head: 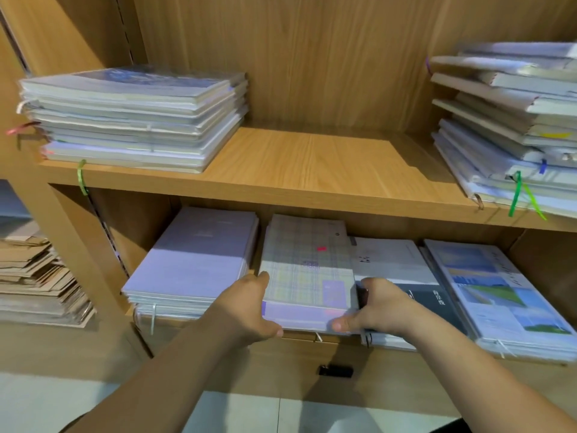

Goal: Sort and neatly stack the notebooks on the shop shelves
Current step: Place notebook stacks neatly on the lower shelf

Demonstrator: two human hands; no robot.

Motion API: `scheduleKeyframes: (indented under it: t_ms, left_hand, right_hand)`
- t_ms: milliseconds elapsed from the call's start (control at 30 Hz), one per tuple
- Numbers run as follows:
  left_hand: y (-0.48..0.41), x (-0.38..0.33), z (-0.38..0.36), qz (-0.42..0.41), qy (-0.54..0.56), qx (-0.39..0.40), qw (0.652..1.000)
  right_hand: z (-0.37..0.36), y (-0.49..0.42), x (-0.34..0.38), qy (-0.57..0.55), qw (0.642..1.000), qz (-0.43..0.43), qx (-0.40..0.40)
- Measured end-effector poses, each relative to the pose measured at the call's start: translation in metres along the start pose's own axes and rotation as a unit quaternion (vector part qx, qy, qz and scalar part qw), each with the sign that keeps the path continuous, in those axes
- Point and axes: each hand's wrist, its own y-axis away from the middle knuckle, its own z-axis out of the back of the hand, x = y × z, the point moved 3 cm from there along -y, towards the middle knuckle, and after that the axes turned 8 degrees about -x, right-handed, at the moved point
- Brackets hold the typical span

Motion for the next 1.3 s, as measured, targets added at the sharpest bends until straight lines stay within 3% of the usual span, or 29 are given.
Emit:
scheduleKeyframes:
  t_ms: [133,400,533,767,1000,1300]
  left_hand:
    - [-0.002,0.000,0.003,0.011,-0.016,-0.020,1.000]
    - [0.009,0.005,-0.005,0.010,0.041,-0.084,0.996]
    - [0.022,0.007,-0.002,-0.024,0.020,-0.130,0.991]
    - [0.026,0.016,0.000,-0.059,0.107,-0.136,0.983]
    - [0.026,0.017,-0.001,-0.060,0.069,-0.158,0.983]
    - [0.027,0.013,0.004,-0.037,0.084,-0.166,0.982]
  right_hand:
    - [-0.012,0.005,0.003,0.069,0.998,0.001,0.007]
    - [-0.019,0.007,-0.007,0.019,0.999,0.026,-0.039]
    - [-0.022,0.008,-0.013,0.029,0.996,0.044,-0.068]
    - [-0.025,0.014,-0.014,0.029,0.991,0.066,-0.115]
    - [-0.025,0.017,-0.022,0.024,0.985,0.056,-0.160]
    - [-0.022,0.018,-0.024,-0.047,0.989,0.049,-0.134]
